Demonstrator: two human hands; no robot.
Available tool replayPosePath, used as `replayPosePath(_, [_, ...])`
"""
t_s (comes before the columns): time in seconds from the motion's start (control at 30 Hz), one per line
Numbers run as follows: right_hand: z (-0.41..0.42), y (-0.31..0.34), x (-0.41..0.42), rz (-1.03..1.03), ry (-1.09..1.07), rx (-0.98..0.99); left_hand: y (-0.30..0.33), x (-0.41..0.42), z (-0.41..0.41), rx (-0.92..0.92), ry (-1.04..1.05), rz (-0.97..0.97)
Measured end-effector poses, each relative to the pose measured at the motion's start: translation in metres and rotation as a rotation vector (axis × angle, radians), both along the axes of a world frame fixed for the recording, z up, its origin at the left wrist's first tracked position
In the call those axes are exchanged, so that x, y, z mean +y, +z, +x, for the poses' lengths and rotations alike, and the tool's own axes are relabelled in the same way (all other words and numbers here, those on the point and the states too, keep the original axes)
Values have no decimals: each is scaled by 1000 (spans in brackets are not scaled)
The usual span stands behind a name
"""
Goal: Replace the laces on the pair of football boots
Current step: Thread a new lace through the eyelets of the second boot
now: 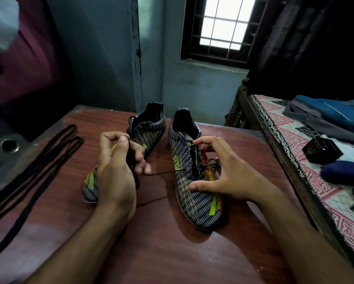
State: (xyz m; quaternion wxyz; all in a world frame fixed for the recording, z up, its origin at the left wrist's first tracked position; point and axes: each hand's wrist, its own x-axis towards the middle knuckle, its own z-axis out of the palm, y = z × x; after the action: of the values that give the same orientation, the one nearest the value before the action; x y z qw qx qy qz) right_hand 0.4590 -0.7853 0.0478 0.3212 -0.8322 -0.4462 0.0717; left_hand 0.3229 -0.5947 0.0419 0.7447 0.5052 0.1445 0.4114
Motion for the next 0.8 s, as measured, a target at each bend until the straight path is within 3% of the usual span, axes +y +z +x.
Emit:
replayPosePath(0.13, [0, 1, -1, -8, 12, -5, -9, 4, 1, 26, 47, 187])
replayPosePath(0.23, [6, 4, -7, 84, 37, 60, -19, 2, 0, 230, -4, 738])
replayPosePath(0.3, [12, 6, -12, 124, 46, 72, -26, -1, 1, 363, -49, 1003])
replayPosePath(0.5, [16, 2, -11, 83, -5, -9, -35, 2, 5, 404, -40, 1134])
replayPosePath(0.7, [16, 2, -12, 99, -17, -94, -25, 0, -2, 596, 139, 1393])
replayPosePath(0.8, [15, 2, -9, 59, -11, -119, -19, 10, -16, 755, 138, 1614])
